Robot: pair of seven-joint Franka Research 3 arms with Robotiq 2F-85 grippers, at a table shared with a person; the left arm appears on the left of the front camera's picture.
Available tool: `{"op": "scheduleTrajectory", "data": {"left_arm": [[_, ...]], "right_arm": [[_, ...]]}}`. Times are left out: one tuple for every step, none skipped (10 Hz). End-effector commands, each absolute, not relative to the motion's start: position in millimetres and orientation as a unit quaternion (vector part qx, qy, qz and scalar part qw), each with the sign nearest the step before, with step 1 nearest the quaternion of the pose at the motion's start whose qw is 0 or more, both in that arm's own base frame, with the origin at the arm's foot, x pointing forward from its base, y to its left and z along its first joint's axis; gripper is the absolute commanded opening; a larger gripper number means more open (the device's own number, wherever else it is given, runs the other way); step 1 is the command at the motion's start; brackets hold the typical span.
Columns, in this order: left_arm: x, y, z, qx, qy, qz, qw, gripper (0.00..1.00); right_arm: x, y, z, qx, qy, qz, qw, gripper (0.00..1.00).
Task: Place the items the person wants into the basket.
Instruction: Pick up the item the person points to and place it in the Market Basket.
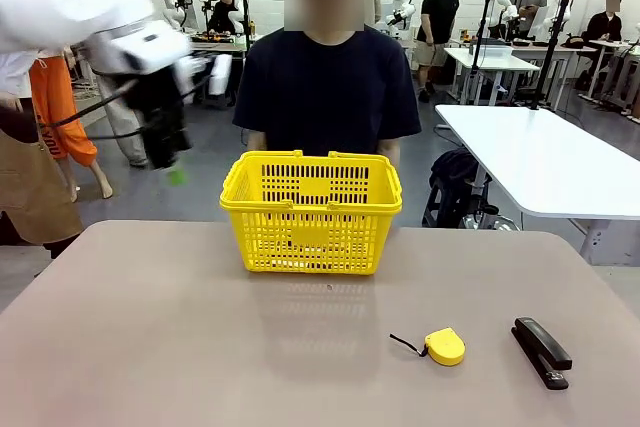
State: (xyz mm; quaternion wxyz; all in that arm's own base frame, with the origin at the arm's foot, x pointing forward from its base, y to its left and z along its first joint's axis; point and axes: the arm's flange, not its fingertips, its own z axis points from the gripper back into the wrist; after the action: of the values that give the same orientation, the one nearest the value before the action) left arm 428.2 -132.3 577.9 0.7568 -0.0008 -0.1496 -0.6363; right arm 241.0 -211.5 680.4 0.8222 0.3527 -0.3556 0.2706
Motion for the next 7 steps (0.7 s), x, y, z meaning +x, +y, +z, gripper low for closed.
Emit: {"op": "scheduleTrajectory", "data": {"left_arm": [[405, -108, 553, -0.008, -0.153, -0.637, 0.755, 1.00], [402, -104, 542, -0.008, -0.137, -0.639, 0.757, 1.00], [408, -99, 538, -0.007, -0.123, -0.640, 0.758, 1.00], [417, -96, 532, -0.006, -0.116, -0.632, 0.766, 1.00], [420, -99, 525, -0.009, -0.110, -0.619, 0.778, 1.00], [430, -104, 524, 0.012, -0.099, -0.617, 0.781, 1.00], [408, -93, 524, -0.015, -0.114, -0.631, 0.767, 1.00]], "right_arm": [[242, -211, 683, 0.360, -0.364, 0.278, 0.813, 1.00], [242, -211, 683, 0.360, -0.364, 0.278, 0.813, 1.00], [242, -211, 683, 0.360, -0.364, 0.278, 0.813, 1.00], [242, -211, 683, 0.360, -0.364, 0.278, 0.813, 1.00], [242, -211, 683, 0.360, -0.364, 0.278, 0.813, 1.00], [242, -211, 683, 0.360, -0.364, 0.278, 0.813, 1.00], [242, -211, 683, 0.360, -0.364, 0.278, 0.813, 1.00]]}}
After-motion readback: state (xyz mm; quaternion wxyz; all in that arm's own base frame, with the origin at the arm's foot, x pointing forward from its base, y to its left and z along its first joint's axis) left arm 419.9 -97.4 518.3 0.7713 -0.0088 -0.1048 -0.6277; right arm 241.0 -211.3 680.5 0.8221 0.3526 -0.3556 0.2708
